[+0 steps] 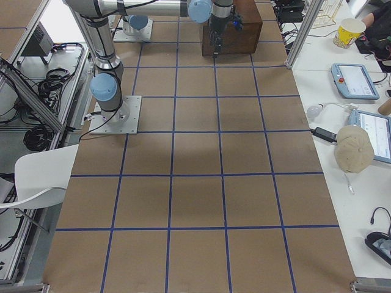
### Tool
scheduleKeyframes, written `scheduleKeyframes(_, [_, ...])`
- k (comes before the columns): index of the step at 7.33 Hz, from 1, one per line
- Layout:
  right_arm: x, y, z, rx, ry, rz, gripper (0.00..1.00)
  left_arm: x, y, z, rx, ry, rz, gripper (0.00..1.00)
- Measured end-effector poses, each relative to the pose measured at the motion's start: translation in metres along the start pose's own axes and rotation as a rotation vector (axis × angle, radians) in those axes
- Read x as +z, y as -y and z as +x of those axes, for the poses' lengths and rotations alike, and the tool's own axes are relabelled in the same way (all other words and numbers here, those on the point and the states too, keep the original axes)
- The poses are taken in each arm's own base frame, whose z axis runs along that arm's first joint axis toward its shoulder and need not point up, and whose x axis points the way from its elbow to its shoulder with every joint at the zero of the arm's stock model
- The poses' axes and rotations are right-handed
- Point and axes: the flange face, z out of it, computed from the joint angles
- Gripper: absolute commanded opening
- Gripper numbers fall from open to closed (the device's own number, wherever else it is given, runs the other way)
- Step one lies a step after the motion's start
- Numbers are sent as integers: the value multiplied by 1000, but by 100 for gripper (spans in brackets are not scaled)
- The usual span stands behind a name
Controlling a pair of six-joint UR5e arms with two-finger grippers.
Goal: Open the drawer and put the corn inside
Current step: 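Pull the drawer open away from the cabinet with the left gripper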
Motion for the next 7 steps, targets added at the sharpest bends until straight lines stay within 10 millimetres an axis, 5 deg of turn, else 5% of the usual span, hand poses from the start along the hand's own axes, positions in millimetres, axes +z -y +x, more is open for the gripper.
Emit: scheduleKeyframes(7, [0,0,0,-1,0,-1,100,-10,-11,-48,13,-9,17,100])
